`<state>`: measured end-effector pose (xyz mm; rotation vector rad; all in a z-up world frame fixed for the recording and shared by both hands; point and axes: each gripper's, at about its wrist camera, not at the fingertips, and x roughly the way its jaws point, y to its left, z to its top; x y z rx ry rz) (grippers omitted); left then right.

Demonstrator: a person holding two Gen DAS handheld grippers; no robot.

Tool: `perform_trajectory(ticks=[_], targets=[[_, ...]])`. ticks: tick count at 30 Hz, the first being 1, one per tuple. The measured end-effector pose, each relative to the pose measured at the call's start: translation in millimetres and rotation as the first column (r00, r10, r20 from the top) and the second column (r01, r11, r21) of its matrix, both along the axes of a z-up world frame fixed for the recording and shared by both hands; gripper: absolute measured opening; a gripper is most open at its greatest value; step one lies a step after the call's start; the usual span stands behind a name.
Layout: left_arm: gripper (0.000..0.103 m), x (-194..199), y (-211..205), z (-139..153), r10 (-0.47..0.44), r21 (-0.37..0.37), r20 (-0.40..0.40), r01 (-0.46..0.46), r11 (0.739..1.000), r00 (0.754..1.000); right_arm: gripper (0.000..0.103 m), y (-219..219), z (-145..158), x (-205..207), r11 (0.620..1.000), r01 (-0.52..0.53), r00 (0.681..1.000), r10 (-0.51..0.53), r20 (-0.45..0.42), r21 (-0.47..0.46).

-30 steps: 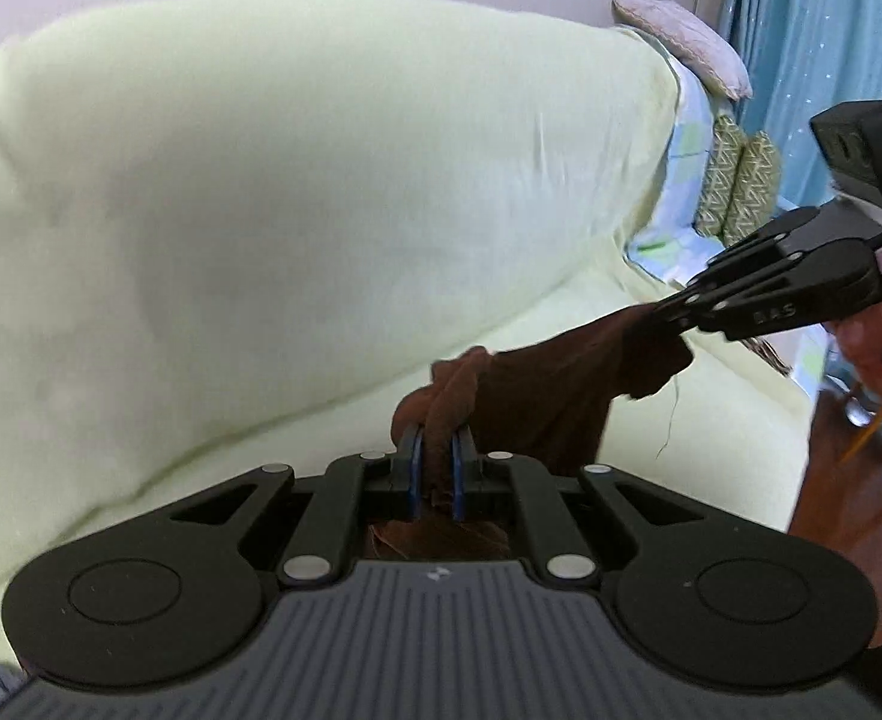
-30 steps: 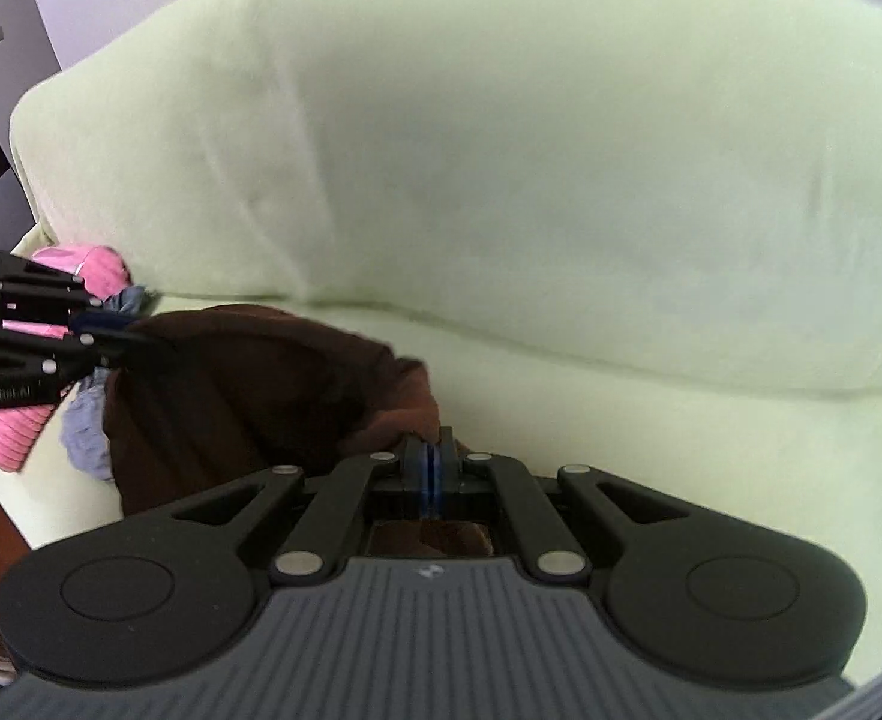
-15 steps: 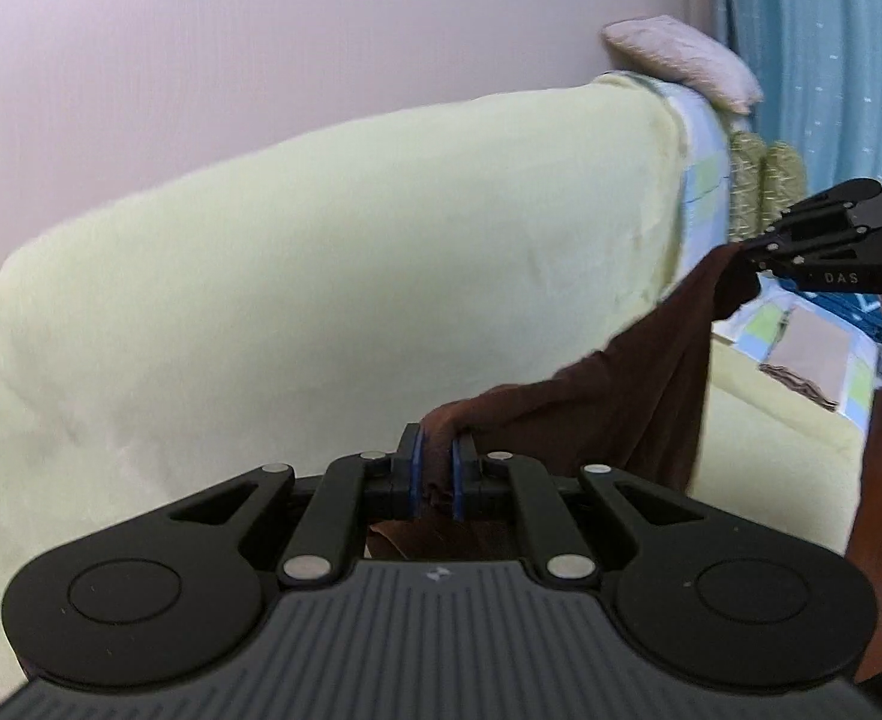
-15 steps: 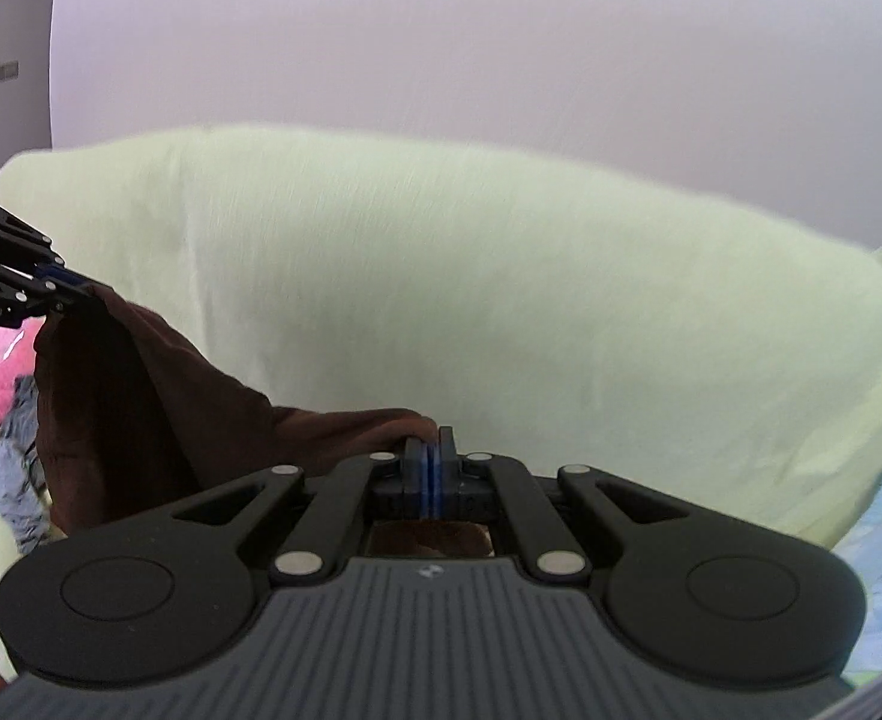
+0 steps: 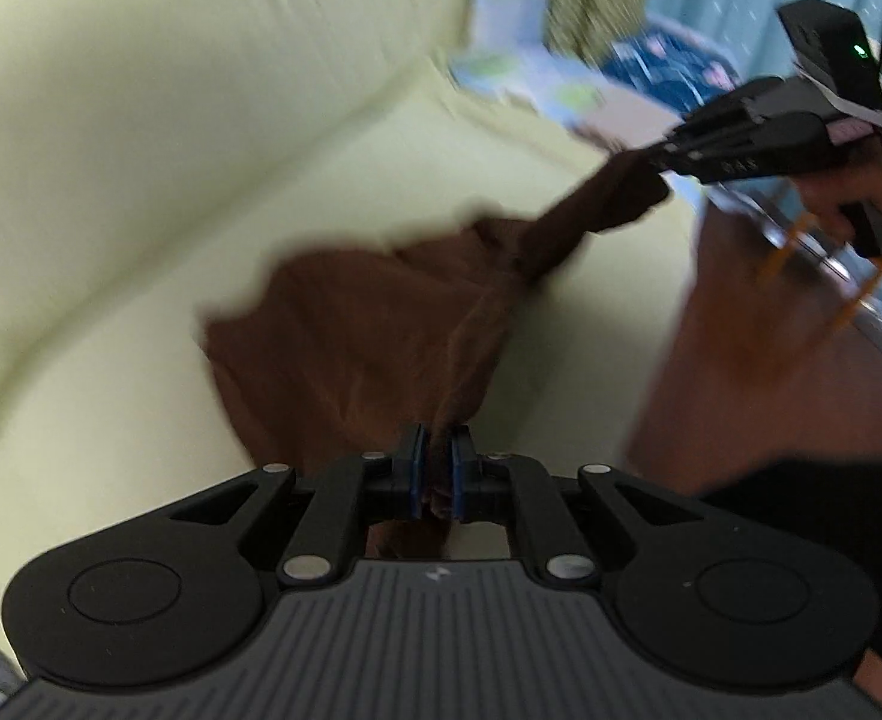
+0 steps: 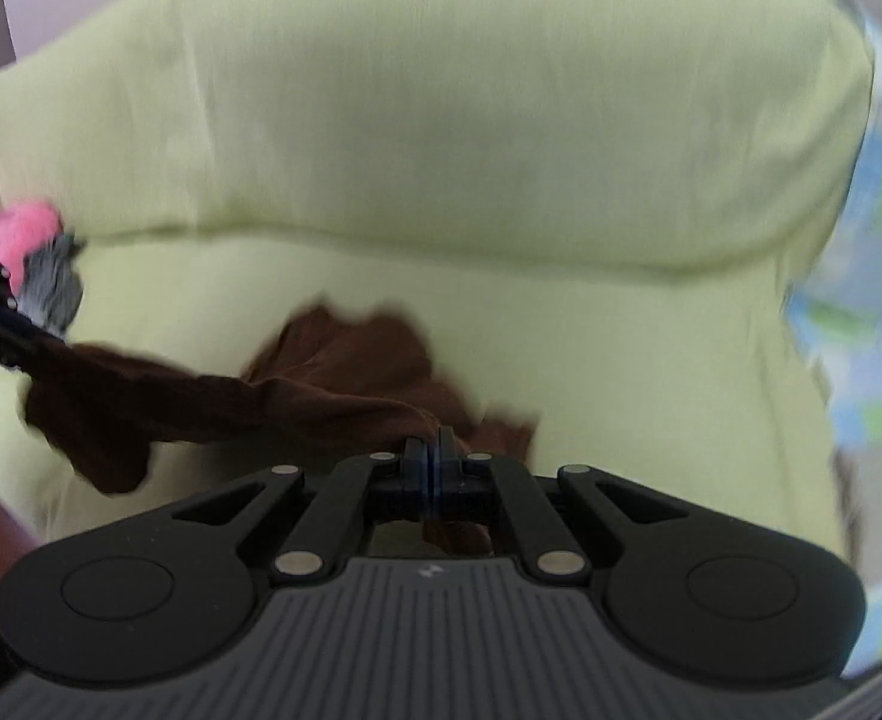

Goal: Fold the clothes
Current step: 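Open both grippers and drop the brown shirt on the sofa seat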

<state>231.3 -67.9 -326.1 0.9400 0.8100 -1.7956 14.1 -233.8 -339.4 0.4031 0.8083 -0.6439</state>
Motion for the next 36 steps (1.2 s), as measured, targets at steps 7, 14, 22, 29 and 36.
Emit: perform_trajectory(ticks=[7, 14, 22, 29, 36], targets=[[0.011, -19.6, 35.6, -109.1, -0.035, -0.003, -0.025, 0.035, 0.999, 0.999, 0.004, 33.2, -109.1, -21.7, 0.994, -0.040, 0.999, 0.036, 0.040, 0.104], [0.057, -9.0, 48.5, -162.4, 0.053, -0.141, -0.131, -0.071, 0.987, 0.990, 0.033, 64.8, -143.3, -42.1, 0.988, -0.156, 0.975, 0.152, 0.165, 0.015], [0.057, 5.1, 66.7, -172.0, 0.052, -0.309, -0.055, -0.067, 0.949, 0.997, 0.036, 72.1, -169.4, -33.5, 0.982, -0.165, 0.959, 0.182, 0.219, -0.094], [0.058, -0.9, 77.0, -145.5, 0.195, -0.299, 0.061, -0.168, 0.939, 0.979, 0.051, 89.4, -157.5, -52.3, 0.983, -0.160, 0.963, 0.176, 0.206, -0.094], [0.062, -1.4, 68.1, -99.7, 0.291, -0.362, 0.188, -0.209, 0.908, 0.938, 0.058, 95.4, -108.2, -91.2, 0.968, -0.072, 0.948, 0.141, 0.285, -0.241]])
